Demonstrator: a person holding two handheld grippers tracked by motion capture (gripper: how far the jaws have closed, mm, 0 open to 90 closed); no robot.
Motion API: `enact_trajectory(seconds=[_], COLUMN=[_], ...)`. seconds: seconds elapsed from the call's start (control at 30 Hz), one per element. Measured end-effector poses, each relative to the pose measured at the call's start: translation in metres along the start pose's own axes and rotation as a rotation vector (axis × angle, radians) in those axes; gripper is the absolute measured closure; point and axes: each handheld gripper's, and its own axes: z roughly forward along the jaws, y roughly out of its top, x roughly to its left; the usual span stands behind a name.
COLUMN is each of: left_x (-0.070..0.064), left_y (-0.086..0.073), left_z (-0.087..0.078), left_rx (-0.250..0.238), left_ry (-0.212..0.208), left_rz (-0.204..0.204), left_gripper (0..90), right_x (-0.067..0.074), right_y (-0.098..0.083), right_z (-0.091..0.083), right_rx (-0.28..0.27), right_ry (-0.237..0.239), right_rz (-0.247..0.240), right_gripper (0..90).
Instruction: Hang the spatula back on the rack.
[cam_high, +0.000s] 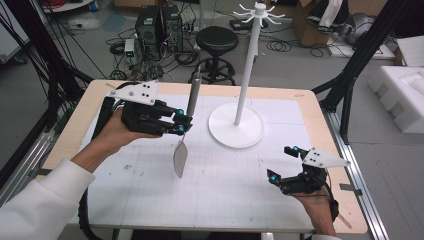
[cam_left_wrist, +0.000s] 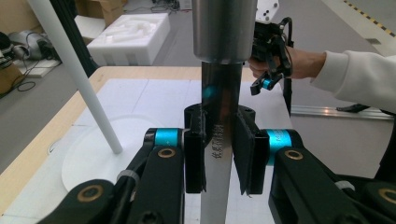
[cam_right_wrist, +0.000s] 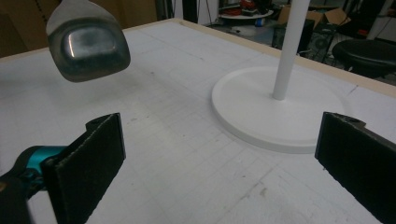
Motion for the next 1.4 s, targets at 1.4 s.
enact_trajectory(seconds=[1.4], left_x=[-0.001], left_y=[-0.006], left_z=[-0.007], left_rx=[0.008], left_ry=[-0.014], left_rz=[-0.003], left_gripper=[75.1], right_x=[0.009], right_y=[0.129], right_z=[0.031], right_rx=[0.341], right_ry=[0.359], right_rz=[-0.266], right_gripper=[0.7])
